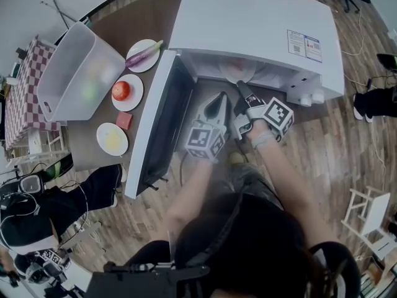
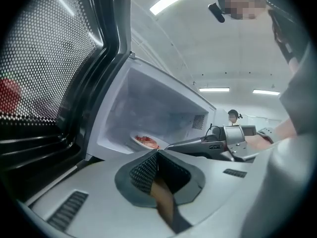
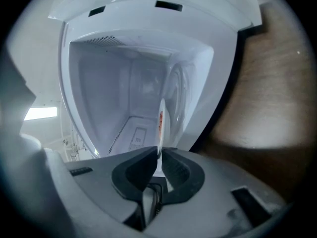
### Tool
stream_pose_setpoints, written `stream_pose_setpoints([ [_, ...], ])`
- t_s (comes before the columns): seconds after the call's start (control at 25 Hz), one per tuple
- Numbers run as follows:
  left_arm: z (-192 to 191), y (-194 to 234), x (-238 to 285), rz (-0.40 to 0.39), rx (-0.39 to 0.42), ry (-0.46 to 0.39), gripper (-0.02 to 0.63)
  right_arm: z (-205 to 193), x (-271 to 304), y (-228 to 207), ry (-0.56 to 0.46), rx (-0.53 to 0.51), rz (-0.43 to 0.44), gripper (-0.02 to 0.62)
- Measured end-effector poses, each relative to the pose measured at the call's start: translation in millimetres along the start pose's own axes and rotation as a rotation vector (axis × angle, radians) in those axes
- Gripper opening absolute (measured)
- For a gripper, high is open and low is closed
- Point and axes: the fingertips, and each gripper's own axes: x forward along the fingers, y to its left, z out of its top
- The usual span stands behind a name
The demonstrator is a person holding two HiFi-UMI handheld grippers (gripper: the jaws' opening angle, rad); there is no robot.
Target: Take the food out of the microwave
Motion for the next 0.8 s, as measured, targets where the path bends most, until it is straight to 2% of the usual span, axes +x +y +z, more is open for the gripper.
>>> stream_pose_setpoints([
  [0.04,0,-1,1,-0.008,-0.012,0.001,0.018,-1,-2,1,0.003,0.0,0.006,0.025],
  [0.08,0,-3,3,-0.016,-0.025,0.002,0.064,-1,-5,0,0.006,-0.001,0.006,0.023],
  [0.12,0,-4,4,-0.021,-0.037,0.001,0.081,-2,-8,0,0.008,-0.004,0.007,0.023],
  [0.32,-4,-8,12,-0.024,-0.08,0.024,0.083,-6,-19,8,0.027,-0.015,0.058,0.021],
  [0.56,-9,-13,17,-0.028,-0.162,0.046,0.084,-7,-32,8,0.038,-0.031,0.081,0.022],
  [0.8,-10,-16,19,-0.055,-0.333,0.04,0.089,-6,-39,6,0.041,-0.032,0.083,0.021],
])
